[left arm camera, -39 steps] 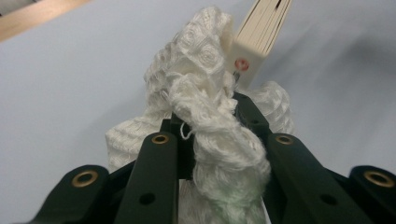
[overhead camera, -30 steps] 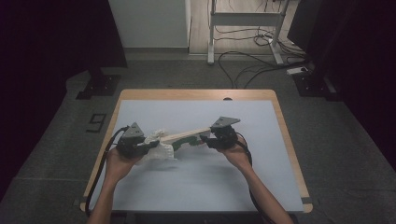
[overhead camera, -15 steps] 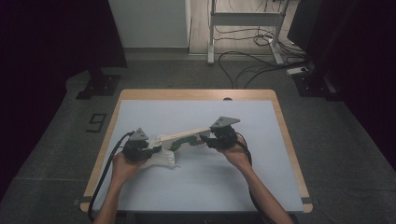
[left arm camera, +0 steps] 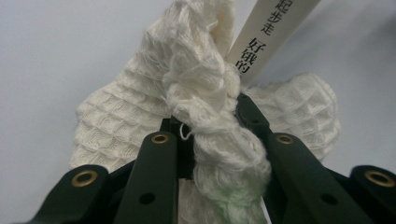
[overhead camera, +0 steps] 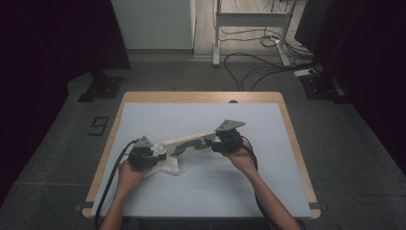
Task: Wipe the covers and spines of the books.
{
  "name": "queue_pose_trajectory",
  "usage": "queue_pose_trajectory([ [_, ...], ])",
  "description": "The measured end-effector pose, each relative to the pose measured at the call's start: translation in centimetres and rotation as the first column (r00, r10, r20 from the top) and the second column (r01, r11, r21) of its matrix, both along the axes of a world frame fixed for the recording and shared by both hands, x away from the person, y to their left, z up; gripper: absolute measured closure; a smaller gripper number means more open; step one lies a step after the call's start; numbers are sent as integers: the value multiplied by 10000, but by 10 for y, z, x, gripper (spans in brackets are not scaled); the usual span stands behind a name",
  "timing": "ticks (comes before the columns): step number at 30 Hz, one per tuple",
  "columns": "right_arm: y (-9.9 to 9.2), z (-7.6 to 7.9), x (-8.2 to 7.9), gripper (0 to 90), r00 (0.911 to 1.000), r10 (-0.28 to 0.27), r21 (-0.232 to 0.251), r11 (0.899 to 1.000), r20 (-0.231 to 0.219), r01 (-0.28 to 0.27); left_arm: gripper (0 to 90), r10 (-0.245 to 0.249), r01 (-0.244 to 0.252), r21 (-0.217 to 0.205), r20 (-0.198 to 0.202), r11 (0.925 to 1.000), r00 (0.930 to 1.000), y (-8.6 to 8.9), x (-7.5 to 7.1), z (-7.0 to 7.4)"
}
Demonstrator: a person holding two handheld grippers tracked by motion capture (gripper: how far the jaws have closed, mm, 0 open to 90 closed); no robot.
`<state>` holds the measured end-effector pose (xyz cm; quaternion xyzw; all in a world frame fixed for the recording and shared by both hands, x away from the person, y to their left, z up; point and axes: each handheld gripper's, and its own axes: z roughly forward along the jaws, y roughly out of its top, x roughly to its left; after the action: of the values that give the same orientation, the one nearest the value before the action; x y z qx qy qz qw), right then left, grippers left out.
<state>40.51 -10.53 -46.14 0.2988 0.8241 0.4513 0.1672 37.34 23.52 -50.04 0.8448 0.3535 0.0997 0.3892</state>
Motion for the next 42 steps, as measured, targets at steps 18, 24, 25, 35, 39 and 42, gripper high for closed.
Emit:
queue_pose_trajectory([
  [18, -2, 0, 0, 478, 9998, 32, 120, 9999, -185, -30, 730, 541, -540, -25, 660, 9985, 9964, 40, -16, 44],
  [24, -2, 0, 0, 478, 9998, 55, 131, 9999, -177, -53, 731, 689, -697, 48, 951, 9976, 9931, 48, -15, 62],
  [25, -2, 0, 0, 478, 9998, 64, 134, 9999, -171, -61, 731, 703, -715, 76, 1009, 9974, 9924, 49, -15, 65],
  [35, -3, 0, 0, 478, 9998, 82, 126, 9999, -185, -79, 730, 1255, -1294, 222, 1310, 9913, 9834, 62, -6, 83],
  [39, -3, 0, -1, 478, 9998, 79, 129, 9999, -178, -76, 728, 1565, -1596, 125, 1347, 9871, 9785, 68, 2, 84],
  [42, -3, 0, -1, 478, 9998, 65, 141, 9999, -166, -63, 722, 1793, -1835, 190, 1376, 9828, 9741, 71, 10, 82],
])
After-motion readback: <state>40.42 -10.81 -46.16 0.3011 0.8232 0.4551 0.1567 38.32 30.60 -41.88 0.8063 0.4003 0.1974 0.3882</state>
